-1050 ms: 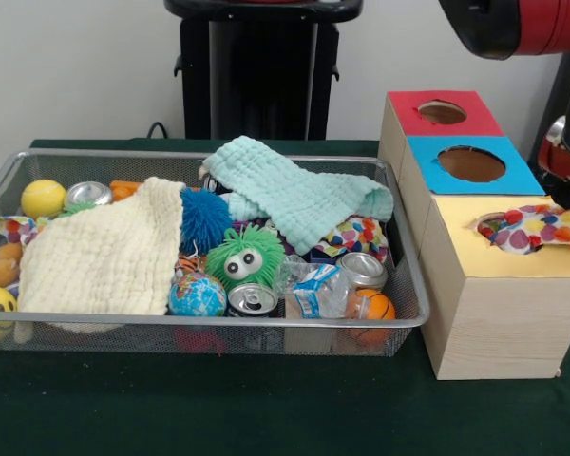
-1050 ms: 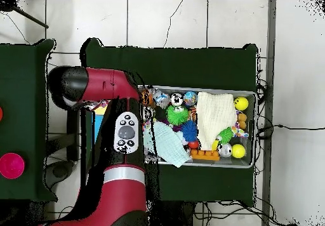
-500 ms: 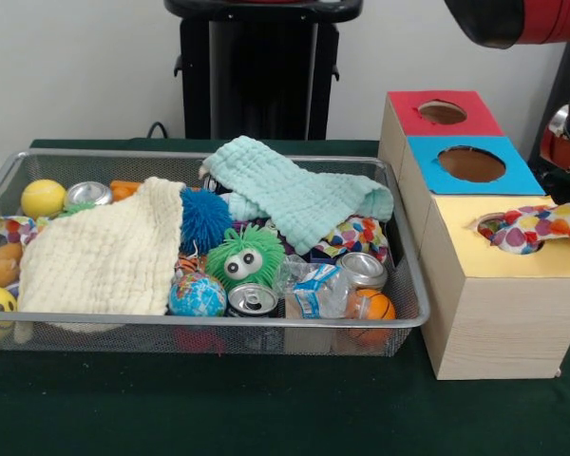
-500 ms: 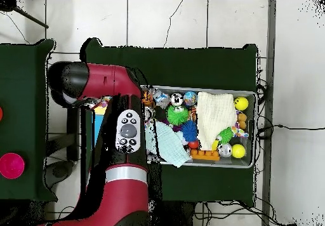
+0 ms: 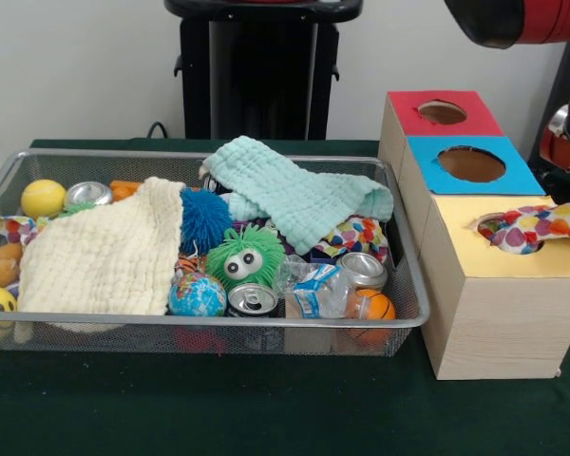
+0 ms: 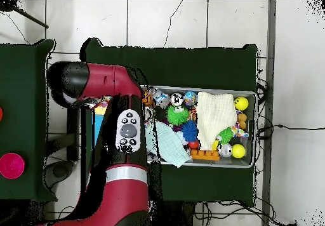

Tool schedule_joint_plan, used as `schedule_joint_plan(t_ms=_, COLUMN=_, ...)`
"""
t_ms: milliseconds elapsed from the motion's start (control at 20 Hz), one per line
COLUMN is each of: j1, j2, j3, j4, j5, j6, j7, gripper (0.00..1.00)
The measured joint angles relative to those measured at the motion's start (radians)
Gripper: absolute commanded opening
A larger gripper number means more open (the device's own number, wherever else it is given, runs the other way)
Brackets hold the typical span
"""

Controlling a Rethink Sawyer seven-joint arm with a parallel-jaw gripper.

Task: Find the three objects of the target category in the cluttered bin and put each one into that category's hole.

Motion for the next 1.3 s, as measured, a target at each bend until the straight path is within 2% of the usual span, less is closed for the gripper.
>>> schedule_joint_plan(t_ms=250, j1=-0.002, j2=0.0, j3=-0.001, j4=-0.008, j5=-0.002, j6=0.019, j7=0.0, gripper=0.0)
schedule_joint_plan(t_ms=600, j1=-0.026, j2=-0.006, j3=-0.004, j4=-0.039, j5=-0.044, j6=0.097, j7=0.0, gripper=0.0)
schedule_joint_plan(t_ms=1300, j1=-0.135, j2=-0.074, j3=-0.005, j4=-0.049, j5=-0.129, j6=0.132, j7=0.0, gripper=0.0)
